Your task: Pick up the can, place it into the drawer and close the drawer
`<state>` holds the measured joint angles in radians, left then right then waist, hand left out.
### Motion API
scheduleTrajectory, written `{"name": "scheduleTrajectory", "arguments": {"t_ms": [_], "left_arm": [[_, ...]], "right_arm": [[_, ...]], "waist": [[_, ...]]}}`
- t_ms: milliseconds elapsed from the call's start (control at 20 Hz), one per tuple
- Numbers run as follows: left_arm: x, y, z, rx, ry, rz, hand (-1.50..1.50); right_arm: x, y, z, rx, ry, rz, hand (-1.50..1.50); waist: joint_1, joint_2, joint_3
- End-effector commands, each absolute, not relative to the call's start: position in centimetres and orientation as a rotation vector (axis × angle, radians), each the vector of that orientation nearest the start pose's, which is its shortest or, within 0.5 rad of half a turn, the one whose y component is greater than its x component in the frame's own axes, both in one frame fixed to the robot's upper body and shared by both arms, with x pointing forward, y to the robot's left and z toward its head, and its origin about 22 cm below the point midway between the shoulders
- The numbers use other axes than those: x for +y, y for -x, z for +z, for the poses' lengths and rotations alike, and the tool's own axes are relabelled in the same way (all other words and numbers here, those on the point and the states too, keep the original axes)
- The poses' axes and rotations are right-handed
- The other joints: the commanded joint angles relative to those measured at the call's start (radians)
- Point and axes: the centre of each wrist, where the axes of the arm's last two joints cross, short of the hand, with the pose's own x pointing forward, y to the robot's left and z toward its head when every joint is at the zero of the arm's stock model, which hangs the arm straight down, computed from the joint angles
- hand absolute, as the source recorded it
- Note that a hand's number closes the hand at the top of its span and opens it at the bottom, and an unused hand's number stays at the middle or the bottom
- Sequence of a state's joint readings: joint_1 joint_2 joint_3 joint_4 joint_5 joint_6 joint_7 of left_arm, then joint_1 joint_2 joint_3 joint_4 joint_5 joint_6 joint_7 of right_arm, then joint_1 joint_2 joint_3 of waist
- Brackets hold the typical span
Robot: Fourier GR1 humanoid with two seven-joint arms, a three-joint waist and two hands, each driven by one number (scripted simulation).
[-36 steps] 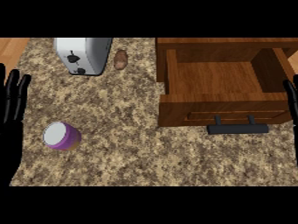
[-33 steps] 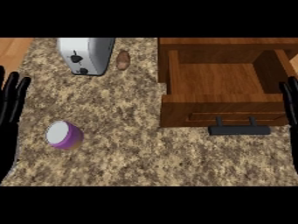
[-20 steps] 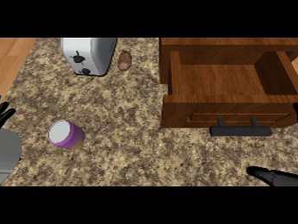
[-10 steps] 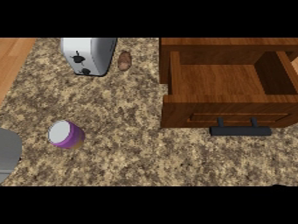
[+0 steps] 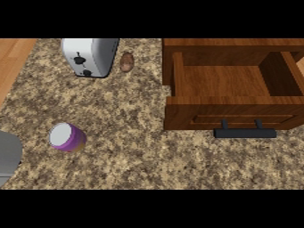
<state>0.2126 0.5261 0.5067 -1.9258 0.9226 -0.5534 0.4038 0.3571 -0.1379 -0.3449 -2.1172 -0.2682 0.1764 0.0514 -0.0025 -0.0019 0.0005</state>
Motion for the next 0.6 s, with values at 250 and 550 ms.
{"name": "scheduleTrajectory", "arguments": {"t_ms": [250,550], "left_arm": [[38.8,-19.6,13.6,-1.531,0.389,-0.099,-1.50],[36.6,-20.4,12.0,-1.526,0.374,-0.091,-1.50]], "right_arm": [[-35.8,-12.1,8.6,-1.776,0.196,-0.091,-1.50],[-36.7,-10.1,10.2,-1.788,0.180,-0.087,-1.50]], "waist": [[-0.006,0.002,0.000],[-0.006,0.001,0.000]]}}
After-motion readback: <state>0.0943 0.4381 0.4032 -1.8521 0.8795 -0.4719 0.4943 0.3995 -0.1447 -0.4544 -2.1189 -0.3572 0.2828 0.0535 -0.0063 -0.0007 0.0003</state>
